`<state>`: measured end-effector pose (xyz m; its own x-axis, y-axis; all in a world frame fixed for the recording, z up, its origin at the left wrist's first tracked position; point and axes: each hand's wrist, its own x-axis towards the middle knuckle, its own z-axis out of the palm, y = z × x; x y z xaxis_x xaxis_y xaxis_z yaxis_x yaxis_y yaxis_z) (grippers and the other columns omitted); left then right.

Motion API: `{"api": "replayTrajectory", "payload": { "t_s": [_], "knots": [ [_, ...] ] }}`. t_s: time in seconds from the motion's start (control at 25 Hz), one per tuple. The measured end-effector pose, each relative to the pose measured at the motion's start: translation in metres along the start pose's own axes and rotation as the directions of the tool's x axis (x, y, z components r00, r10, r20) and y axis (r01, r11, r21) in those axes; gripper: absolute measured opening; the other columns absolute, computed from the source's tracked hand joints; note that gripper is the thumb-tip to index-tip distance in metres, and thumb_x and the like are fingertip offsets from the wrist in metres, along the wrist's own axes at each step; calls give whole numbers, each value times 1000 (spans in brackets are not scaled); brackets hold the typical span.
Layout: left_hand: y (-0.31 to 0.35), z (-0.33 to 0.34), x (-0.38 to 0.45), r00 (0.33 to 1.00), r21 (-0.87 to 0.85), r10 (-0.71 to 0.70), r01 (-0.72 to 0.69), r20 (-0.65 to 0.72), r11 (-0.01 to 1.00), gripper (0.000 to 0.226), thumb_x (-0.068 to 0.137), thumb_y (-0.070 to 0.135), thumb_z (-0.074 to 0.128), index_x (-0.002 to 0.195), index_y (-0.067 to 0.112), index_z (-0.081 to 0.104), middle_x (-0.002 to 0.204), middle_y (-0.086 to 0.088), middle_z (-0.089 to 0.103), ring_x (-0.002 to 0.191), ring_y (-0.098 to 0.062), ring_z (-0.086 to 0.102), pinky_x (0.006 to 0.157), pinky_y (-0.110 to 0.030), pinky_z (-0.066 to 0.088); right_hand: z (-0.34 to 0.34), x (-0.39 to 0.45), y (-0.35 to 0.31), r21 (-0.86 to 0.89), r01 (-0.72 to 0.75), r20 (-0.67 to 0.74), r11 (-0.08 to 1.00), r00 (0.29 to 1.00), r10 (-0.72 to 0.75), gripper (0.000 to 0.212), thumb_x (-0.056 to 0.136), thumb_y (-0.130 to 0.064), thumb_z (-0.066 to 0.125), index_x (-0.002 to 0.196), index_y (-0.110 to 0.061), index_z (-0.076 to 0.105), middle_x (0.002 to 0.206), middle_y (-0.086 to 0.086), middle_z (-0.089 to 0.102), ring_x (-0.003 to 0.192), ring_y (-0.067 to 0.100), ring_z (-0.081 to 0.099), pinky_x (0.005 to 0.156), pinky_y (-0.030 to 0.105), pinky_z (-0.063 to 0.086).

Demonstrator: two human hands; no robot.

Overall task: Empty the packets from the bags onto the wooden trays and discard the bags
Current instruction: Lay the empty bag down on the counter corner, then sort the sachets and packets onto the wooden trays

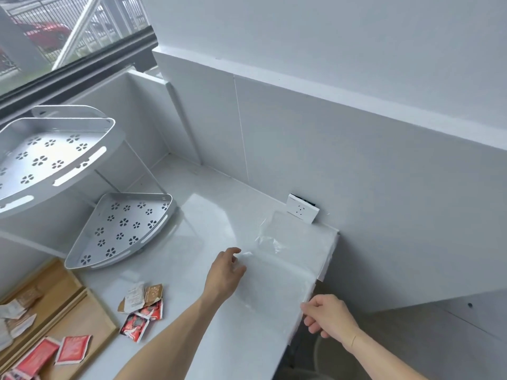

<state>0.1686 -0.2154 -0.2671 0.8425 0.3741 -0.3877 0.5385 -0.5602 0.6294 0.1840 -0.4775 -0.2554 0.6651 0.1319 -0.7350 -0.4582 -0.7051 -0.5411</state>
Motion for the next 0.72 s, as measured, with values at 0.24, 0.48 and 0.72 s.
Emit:
{"api": "replayTrajectory", "payload": {
  "t_s": [0.24,0.48,0.72],
  "knots": [
    [-10,-6,0,1000,-5,-2,2,-24,1000,43,87,31,59,130,28,51,113,5,57,96,-14,60,83,-34,54,-19,-4,-10,-559,128,-62,819,979,-195,49,84,-58,45,71,-17,69,63,-6,74,58,8,70,68,27,57],
    [-33,-34,-21,996,-24,-21,19,-90,1000,37,86,35,62,123,30,56,111,9,57,96,-12,58,83,-32,52,-22,-6,-70,-766,343,104,544,901,-421,26,85,-51,47,84,-30,62,88,-9,71,85,17,65,68,28,46],
    [-79,-76,-74,976,-35,-77,71,-204,997,33,87,36,64,119,26,61,110,9,60,96,-11,57,85,-29,48,40,3,-135,-762,562,334,322,767,-548,26,85,-47,46,95,-33,65,96,-12,71,91,13,65,77,30,50]
  ]
}}
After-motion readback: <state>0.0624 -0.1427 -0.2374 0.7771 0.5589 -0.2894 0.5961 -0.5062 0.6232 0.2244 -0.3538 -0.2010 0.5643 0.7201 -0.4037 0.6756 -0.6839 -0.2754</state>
